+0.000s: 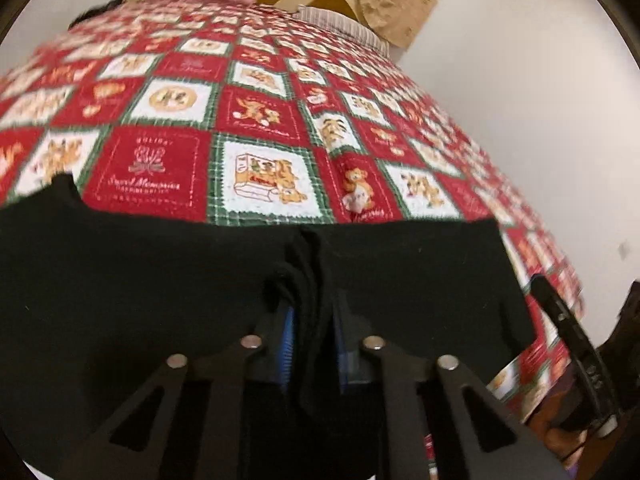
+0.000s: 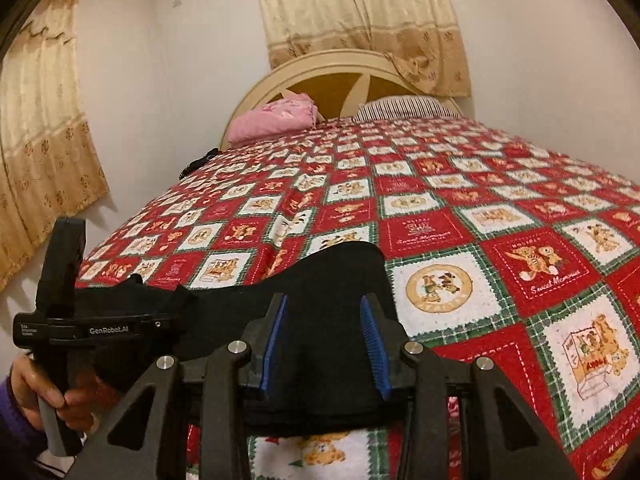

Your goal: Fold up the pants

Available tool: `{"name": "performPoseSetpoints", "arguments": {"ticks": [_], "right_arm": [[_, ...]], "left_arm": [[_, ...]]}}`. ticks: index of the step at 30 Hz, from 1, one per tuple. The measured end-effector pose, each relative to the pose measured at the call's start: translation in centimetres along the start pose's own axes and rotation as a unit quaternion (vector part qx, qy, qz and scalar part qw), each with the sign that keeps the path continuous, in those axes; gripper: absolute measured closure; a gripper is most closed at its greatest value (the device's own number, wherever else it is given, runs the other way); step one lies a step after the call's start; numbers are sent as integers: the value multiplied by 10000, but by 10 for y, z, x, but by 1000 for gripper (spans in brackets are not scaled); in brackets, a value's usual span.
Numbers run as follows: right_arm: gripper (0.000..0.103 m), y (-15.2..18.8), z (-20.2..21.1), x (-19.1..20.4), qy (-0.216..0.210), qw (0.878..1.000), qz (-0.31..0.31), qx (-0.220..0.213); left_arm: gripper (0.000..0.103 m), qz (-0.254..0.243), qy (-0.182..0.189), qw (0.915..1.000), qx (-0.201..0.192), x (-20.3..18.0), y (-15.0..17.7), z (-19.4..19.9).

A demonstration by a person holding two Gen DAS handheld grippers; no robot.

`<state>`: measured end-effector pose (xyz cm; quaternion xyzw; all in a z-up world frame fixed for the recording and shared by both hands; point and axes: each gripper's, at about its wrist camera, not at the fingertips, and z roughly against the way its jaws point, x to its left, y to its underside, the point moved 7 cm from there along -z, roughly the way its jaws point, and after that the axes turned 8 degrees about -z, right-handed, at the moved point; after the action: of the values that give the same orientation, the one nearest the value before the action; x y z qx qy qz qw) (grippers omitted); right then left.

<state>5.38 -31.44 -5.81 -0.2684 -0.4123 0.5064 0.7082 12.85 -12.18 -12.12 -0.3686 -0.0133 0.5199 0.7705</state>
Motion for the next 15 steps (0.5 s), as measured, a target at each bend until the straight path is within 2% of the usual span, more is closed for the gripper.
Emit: {"name": "performPoseSetpoints", "arguments": {"ticks": [2,5,7,9,11,13,15], "right_arm": [[64,-7,-2,-3,16,10000,-48,-17],[64,-17,-3,-1,9,10000,1,-40],[64,-22,-10,6,-77,9999,91,37],[64,-24,-20,11,-160,9996,133,171],[64,-23,-36,16,-269,9988,155,376],[64,-15,-65,8,-17,9964,44,842],[64,-8,-88,-5,89,9930,-299,1137]], "left_arm": [[91,-39,54,9999,-114,1,-1,5],[92,-41,-116,9992,-367,9,-4,13],[92,11,-238,9989,-399,14,-4,11],[91,-141,-406,9985,-328,11,-1,3],[90,-342,-603,9969,-360,8,1,2],[86,-557,-790,9946,-383,6,3,2],[81,-628,-804,9941,-356,7,4,4]]}}
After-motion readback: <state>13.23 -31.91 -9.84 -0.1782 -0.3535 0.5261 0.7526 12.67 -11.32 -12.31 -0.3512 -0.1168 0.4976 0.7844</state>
